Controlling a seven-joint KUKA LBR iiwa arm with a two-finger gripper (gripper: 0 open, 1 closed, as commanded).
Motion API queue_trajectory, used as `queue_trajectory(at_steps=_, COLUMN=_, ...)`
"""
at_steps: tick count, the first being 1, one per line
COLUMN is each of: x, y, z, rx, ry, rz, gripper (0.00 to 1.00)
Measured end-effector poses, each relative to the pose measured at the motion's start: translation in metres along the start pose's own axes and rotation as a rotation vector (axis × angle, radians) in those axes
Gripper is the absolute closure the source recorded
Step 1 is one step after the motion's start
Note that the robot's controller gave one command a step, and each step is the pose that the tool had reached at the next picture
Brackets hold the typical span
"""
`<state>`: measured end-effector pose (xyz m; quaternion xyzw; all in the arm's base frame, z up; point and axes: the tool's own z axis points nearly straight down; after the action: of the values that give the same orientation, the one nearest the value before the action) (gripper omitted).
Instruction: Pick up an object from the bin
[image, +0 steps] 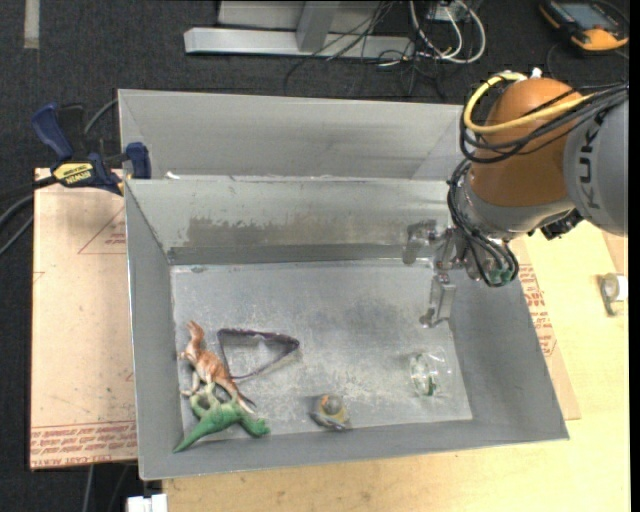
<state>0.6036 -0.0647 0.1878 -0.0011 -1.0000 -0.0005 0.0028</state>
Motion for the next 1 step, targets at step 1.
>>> queue_trajectory(at_steps=1, x=-0.0014, y=0.0003, z=-0.0050, rx=0.001, ry=-0.007, rz=-0.002, gripper=0.00)
